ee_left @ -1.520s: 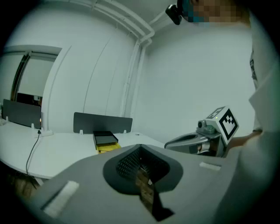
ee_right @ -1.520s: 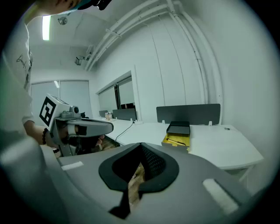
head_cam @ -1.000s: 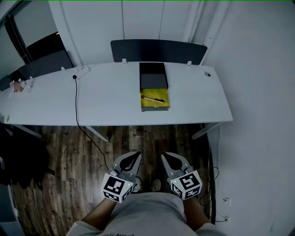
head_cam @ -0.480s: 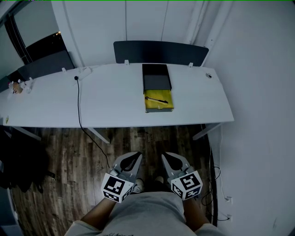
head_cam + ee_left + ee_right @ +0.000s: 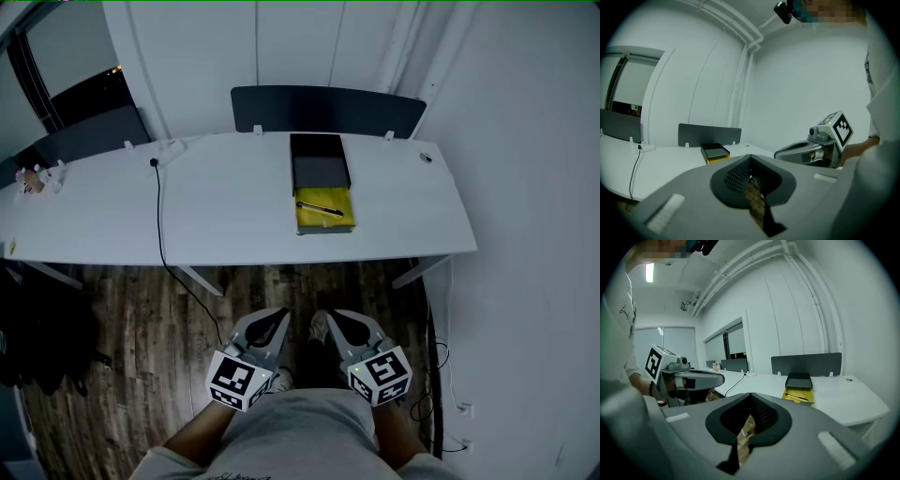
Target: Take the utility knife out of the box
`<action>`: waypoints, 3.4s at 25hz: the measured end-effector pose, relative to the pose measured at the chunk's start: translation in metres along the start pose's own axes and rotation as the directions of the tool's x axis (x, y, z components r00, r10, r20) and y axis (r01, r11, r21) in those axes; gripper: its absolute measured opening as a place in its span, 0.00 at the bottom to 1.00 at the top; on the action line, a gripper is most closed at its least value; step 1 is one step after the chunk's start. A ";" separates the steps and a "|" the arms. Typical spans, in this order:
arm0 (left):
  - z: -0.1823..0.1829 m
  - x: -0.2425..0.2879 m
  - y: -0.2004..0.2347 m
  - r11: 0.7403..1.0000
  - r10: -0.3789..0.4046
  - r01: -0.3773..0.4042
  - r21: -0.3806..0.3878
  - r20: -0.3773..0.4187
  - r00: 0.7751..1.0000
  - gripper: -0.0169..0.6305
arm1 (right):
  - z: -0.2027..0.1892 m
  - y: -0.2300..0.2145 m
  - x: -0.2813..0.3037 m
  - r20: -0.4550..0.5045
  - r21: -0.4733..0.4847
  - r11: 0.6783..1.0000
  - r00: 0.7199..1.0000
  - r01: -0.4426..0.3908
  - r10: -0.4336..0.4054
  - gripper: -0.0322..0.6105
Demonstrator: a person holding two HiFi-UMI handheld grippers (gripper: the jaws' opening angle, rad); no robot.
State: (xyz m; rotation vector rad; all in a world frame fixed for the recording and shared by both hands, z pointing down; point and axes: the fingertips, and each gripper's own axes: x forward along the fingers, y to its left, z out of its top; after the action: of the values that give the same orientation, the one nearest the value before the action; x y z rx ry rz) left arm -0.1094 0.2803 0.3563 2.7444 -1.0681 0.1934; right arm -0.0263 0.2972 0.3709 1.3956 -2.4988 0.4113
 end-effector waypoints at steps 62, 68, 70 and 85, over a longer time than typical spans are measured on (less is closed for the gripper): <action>0.078 0.305 0.172 0.983 0.182 -0.183 -0.032 -0.032 0.983 0.03 | 0.109 -0.271 0.229 -0.063 -0.055 0.978 0.979 -0.200 0.196 0.07; 0.078 0.303 0.188 0.989 0.147 -0.148 -0.028 -0.046 0.988 0.03 | 0.112 -0.266 0.241 -0.072 -0.048 0.984 0.983 -0.170 0.166 0.07; 0.079 0.305 0.193 0.990 0.134 -0.136 -0.023 -0.051 0.990 0.03 | 0.112 -0.267 0.245 -0.077 -0.043 0.986 0.984 -0.161 0.158 0.07; 0.060 0.315 0.221 0.994 0.091 -0.096 -0.046 -0.095 0.991 0.03 | 0.094 -0.272 0.270 -0.141 -0.032 0.992 0.983 -0.124 0.118 0.07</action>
State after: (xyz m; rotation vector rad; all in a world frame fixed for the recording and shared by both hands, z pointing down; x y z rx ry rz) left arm -0.0261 -0.0989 0.3857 2.6149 -1.1615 0.2996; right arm 0.0619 -0.0850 0.4114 1.1622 -2.4716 0.4625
